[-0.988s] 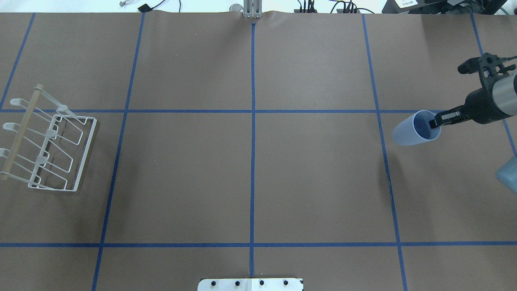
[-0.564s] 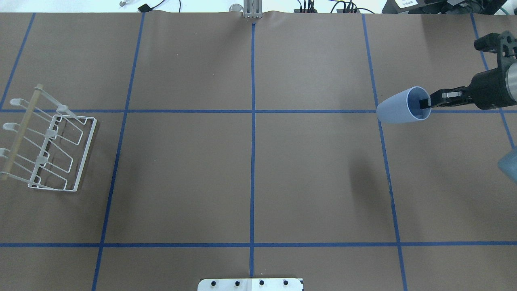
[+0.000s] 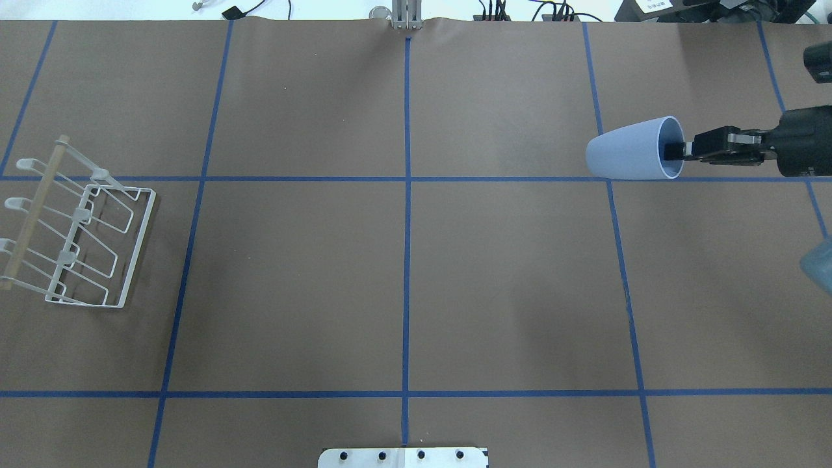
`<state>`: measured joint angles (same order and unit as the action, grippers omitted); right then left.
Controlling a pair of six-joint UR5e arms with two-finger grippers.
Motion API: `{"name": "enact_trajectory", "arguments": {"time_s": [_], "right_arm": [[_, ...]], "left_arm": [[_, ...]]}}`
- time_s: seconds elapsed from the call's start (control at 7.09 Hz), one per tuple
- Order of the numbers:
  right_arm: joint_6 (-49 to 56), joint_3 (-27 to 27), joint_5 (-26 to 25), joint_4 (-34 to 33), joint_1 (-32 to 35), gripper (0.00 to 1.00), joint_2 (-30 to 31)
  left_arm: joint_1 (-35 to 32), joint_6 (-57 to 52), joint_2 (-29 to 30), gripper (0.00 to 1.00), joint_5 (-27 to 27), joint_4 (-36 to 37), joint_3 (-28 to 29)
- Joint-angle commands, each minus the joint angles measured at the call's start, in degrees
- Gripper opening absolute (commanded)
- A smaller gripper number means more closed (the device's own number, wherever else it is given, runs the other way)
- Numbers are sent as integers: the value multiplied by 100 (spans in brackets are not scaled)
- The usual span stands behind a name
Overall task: Hang cup on cup holder
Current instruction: 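Lift the cup with the right gripper and tip it sideways toward the rack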
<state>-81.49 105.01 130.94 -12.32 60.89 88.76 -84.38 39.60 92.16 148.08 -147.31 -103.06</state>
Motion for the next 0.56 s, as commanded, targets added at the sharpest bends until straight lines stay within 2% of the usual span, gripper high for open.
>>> {"name": "enact_trajectory", "arguments": {"time_s": [0.0, 0.14, 0.42], "right_arm": [[-751, -242, -24, 1540, -24, 0, 1], [-1033, -331, -51, 2070, -51, 0, -8], [-1219, -332, -129, 2722, -226, 0, -17]], "left_arm": [[639, 1938, 580, 84, 1, -1032, -4], [860, 2764, 827, 95, -34, -1446, -13], [1631, 4312, 1337, 98, -401, -1826, -248]]}}
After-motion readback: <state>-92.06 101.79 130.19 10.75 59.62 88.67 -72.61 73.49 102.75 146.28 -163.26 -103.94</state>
